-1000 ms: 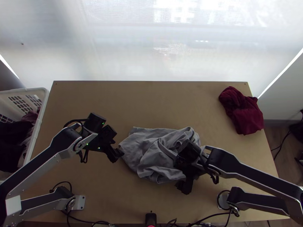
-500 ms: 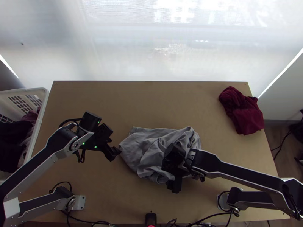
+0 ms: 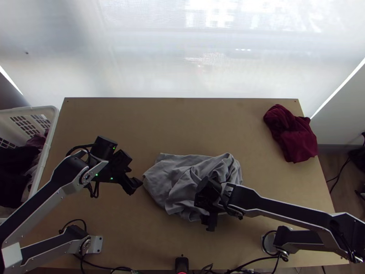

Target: Fold the t-shirt

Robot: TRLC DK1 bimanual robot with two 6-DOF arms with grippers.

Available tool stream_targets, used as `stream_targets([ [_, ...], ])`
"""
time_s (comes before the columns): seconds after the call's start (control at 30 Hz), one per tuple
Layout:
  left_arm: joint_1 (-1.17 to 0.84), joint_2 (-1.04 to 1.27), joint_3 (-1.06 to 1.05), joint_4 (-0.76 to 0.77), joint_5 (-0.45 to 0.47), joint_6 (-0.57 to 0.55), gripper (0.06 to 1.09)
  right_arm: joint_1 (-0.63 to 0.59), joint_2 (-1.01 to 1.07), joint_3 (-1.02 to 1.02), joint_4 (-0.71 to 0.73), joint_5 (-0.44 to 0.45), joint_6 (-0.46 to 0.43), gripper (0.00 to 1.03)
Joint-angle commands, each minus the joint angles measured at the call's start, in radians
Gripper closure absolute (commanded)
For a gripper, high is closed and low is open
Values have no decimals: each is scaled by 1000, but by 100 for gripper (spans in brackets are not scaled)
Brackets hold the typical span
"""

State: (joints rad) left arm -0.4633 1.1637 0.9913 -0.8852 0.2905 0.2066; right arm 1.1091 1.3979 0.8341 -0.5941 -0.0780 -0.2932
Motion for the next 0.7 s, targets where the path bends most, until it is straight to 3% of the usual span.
stream_targets([
  [0.0, 20, -18, -11, -4, -1, 10, 11, 0, -40, -1, 34, 18, 0, 34],
  [0.13, 28, -19, -13, -11, -2, 16, 11, 1, -82, 17, 27, 29, 9, 34],
  [0.2, 28, -19, -14, -9, -2, 17, 11, 3, -82, 8, 24, 29, 9, 45],
  [0.3, 28, -16, -17, -8, -2, 19, 11, 3, -66, -12, 31, 29, 8, 54],
  [0.53, 40, -25, -33, -8, -2, 30, 11, 6, -51, -46, 34, 29, 12, 57],
  [0.67, 46, -27, -33, -8, -1, 33, 11, 9, -53, -46, 36, 27, 12, 79],
])
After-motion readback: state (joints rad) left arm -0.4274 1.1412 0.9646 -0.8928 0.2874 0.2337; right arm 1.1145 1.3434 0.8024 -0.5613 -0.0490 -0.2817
